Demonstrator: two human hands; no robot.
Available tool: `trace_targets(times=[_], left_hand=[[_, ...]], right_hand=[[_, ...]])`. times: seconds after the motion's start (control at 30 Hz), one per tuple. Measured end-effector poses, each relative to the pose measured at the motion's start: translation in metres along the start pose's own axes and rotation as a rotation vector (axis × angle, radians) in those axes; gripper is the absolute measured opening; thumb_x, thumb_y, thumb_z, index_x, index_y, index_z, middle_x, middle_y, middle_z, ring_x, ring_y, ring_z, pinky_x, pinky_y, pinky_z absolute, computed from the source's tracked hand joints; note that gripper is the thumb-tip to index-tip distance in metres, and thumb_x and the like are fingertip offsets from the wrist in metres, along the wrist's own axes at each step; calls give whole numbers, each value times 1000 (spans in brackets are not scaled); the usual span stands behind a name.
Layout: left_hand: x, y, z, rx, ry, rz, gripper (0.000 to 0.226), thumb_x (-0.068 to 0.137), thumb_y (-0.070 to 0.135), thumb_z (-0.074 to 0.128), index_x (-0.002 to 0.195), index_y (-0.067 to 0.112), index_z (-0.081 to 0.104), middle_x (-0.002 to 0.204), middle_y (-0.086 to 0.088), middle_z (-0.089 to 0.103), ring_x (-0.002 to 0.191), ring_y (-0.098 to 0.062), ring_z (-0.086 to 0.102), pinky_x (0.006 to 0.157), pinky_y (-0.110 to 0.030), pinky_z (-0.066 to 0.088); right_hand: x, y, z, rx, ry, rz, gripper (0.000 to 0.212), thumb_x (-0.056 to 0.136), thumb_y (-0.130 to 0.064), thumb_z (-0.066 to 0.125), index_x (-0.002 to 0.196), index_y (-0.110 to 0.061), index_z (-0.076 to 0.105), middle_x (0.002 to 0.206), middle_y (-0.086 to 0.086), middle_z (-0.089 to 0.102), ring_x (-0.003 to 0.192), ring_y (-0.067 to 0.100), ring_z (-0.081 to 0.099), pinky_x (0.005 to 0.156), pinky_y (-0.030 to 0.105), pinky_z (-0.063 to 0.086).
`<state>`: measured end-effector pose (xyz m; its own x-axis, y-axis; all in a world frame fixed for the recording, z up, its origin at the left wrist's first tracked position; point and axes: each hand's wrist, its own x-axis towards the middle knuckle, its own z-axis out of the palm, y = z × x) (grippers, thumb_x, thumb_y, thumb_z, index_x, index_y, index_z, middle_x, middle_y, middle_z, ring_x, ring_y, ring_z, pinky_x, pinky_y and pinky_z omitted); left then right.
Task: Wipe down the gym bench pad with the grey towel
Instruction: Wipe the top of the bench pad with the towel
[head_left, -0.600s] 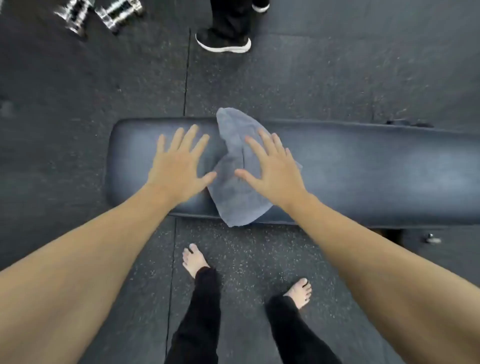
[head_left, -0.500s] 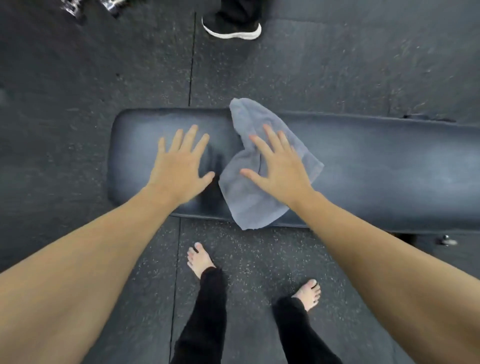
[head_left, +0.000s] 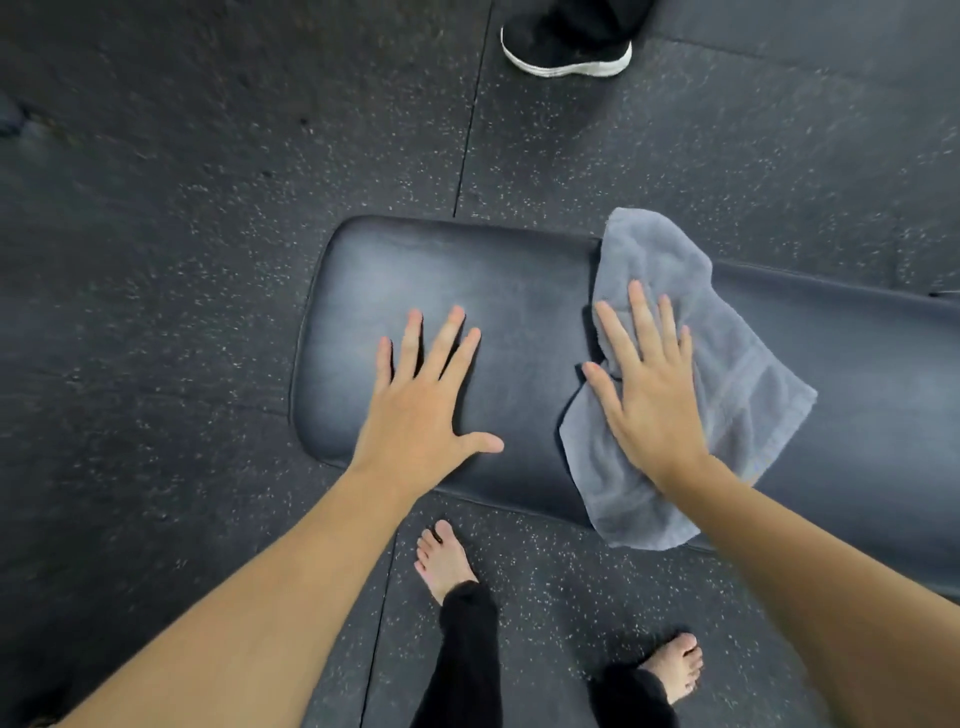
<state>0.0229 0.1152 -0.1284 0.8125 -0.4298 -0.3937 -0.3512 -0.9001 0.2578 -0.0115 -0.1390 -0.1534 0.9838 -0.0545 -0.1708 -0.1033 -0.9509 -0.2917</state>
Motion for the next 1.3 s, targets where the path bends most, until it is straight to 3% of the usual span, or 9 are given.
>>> trace_targets(times=[0.07, 0.23, 0.37, 0.47, 0.67, 0.8, 0.97, 1.1, 1.3], left_hand=[[-6, -18, 1, -34, 73, -19, 110, 74, 75, 59, 158, 18, 16, 168, -1, 2, 154, -27, -1, 123, -52, 6], [-23, -73, -5, -29, 171, -172, 87, 87, 66, 52, 153, 13, 30, 164, -9, 23, 151, -33, 18, 121, -55, 16], [-33, -99, -10, -124, 341, -191, 49, 98, 20, 56, 144, 9, 45, 155, -9, 40, 138, -29, 43, 114, -53, 32], [-38, -108, -19, -197, 459, -302, 46, 93, -2, 50, 138, 6, 49, 147, -11, 46, 128, -30, 50, 106, -47, 40], [-39, -104, -35, -242, 491, -318, 42, 94, 2, 46, 136, 6, 50, 144, -8, 47, 122, -28, 53, 102, -46, 42], [-36, -99, -43, -204, 515, -297, 36, 96, 5, 44, 130, 5, 55, 139, -12, 51, 117, -30, 54, 101, -50, 41], [-34, -79, -51, -176, 490, -242, 31, 99, 11, 40, 125, 6, 57, 135, -12, 53, 117, -29, 54, 102, -50, 41], [-30, -59, -51, -235, 435, -196, 32, 102, 14, 41, 131, 7, 52, 141, -10, 47, 124, -27, 50, 101, -47, 44], [-9, -10, -33, -246, 346, -106, 35, 99, 15, 48, 132, 5, 52, 148, -12, 40, 130, -31, 44, 104, -44, 41]], right_hand=[[9, -20, 8, -4, 11, -20, 57, 105, -46, 31, 159, -27, 26, 170, 3, 8, 157, 33, 4, 124, 56, 11], [37, -89, 31, -14, 30, -89, 54, 106, -42, 32, 157, -25, 30, 169, 7, 15, 156, 36, 10, 123, 57, 14], [69, -158, 51, -8, 48, -175, 54, 104, -41, 34, 155, -23, 36, 167, 11, 21, 154, 41, 16, 121, 59, 16], [96, -204, 65, -5, 60, -213, 53, 104, -40, 38, 154, -23, 39, 166, 11, 24, 153, 41, 19, 122, 59, 16], [117, -231, 69, -36, 13, -233, 51, 104, -40, 35, 153, -25, 40, 167, 7, 25, 154, 37, 16, 123, 57, 14], [72, -245, 77, 30, -28, -304, 53, 102, -37, 41, 152, -21, 40, 168, 7, 21, 155, 39, 10, 124, 57, 9], [10, -246, 88, -7, -74, -418, 88, 87, -46, 65, 158, -14, 24, 165, 6, 28, 155, 37, 11, 124, 55, 15], [1, -207, 78, 84, -8, -411, 56, 101, -37, 44, 153, -20, 38, 162, 4, 35, 154, 33, 21, 122, 55, 21], [-32, -87, 48, -44, 36, -218, 53, 103, -46, 40, 154, -29, 38, 167, 0, 24, 155, 31, 19, 122, 54, 19]])
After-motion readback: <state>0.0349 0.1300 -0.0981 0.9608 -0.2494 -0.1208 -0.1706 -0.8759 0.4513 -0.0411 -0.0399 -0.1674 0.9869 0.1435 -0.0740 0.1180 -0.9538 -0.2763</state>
